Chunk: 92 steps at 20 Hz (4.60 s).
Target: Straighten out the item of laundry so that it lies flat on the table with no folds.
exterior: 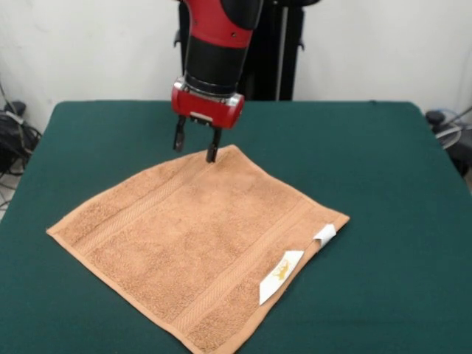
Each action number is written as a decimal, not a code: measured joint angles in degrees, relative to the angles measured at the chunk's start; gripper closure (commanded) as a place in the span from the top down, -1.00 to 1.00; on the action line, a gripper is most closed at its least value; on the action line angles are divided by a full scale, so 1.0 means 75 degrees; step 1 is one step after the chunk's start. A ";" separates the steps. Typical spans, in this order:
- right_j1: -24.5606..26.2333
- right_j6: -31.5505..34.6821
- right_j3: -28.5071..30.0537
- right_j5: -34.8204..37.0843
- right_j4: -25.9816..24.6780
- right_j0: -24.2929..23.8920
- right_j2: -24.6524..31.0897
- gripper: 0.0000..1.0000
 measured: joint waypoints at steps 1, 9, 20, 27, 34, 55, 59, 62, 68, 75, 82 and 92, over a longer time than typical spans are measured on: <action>-0.0009 0.0000 -0.0032 0.0046 0.0013 0.0002 0.0000 1.00; -0.0048 0.0000 -0.0553 0.0404 0.0141 0.0038 0.0000 1.00; 0.0111 0.0000 -0.0626 0.0404 0.0238 0.0491 -0.0036 1.00; 0.0111 0.0000 -0.0451 0.0220 0.0239 0.0804 -0.0180 1.00; 0.0109 0.0000 -0.0049 -0.0217 0.0240 0.0788 -0.0203 1.00; -0.0132 0.0000 0.1309 -0.0724 -0.0053 -0.0334 -0.0138 1.00; -0.0134 0.0000 0.1430 -0.0878 -0.0121 -0.0510 -0.0084 1.00; -0.0135 0.0000 0.1484 -0.0989 -0.0127 -0.0620 -0.0071 1.00; -0.0134 0.0000 0.1485 -0.1171 -0.0127 -0.0587 -0.0055 1.00; -0.0205 0.0000 0.1474 -0.1048 -0.0047 -0.0394 -0.0054 1.00; -0.0459 0.0000 0.1268 -0.0281 0.0108 0.0027 -0.0052 1.00; -0.0564 0.0000 0.0760 0.0308 0.0106 0.0109 -0.0053 1.00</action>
